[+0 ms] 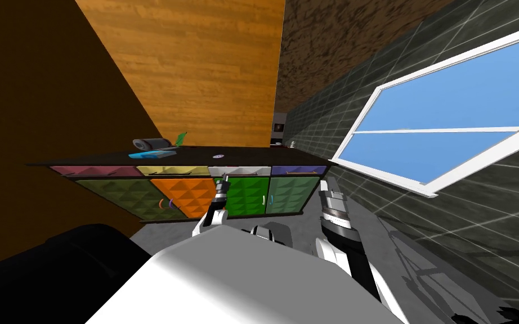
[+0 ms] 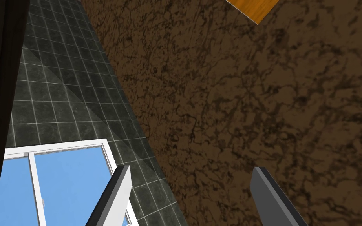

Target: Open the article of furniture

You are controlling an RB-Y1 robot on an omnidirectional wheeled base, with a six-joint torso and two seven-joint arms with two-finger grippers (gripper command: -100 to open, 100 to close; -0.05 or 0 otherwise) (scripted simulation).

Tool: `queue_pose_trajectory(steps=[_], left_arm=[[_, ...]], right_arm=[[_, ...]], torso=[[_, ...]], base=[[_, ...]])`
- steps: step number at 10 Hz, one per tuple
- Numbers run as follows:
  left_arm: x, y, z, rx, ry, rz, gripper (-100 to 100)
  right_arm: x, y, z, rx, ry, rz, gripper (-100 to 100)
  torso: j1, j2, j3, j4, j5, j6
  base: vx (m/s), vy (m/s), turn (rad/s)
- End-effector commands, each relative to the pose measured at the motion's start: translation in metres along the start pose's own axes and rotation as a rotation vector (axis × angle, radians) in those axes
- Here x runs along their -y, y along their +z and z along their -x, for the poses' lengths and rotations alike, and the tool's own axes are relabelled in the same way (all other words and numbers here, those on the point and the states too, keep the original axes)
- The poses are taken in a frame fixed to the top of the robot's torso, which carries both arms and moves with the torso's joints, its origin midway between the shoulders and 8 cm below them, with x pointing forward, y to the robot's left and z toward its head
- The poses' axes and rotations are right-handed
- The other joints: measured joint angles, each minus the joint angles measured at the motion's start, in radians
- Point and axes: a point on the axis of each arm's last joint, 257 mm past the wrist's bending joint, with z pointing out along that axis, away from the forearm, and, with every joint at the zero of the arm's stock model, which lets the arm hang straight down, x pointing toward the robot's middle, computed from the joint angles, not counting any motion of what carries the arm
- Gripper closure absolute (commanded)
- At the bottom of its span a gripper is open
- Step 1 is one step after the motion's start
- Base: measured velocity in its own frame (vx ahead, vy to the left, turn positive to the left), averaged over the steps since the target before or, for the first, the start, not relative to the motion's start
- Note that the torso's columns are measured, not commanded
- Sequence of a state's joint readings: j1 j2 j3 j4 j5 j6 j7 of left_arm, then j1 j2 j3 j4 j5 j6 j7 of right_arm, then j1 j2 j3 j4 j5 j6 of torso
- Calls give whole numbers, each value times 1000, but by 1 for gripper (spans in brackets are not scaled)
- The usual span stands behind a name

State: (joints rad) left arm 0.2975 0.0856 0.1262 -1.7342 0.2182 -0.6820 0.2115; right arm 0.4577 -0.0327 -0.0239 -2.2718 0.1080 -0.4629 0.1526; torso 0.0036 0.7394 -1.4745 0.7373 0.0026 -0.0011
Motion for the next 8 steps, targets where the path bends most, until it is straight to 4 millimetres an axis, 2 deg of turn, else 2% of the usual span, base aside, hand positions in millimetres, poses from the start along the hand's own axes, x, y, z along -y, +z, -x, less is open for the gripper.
queue_pose_trajectory(steps=[1,3,4,5,7,8], left_arm=[[-17,13,-11,-23,-29,6,100],[-32,18,-12,-21,-37,22,100],[-34,30,-25,-50,-58,6,100],[-41,37,-30,-54,-67,8,100],[-53,33,-26,-45,-64,34,100],[-56,47,-41,-76,-85,19,100]], right_arm=[[0,0,0,0,0,0,0],[0,0,0,0,0,0,0],[0,0,0,0,0,0,0],[0,0,0,0,0,0,0],[0,0,0,0,0,0,0],[0,0,0,0,0,0,0]], torso=[[-1,-4,-2,-2,0,3],[0,-3,-2,-1,0,1],[-2,-5,-3,-3,1,4],[-2,-4,-3,-3,0,0],[-3,-7,-4,-4,0,5],[-2,-10,-6,-6,1,4]], base=[[-68,-23,233],[-67,-24,64],[-93,-38,257],[-99,-42,125],[-22,3,-26],[-55,-4,231]])
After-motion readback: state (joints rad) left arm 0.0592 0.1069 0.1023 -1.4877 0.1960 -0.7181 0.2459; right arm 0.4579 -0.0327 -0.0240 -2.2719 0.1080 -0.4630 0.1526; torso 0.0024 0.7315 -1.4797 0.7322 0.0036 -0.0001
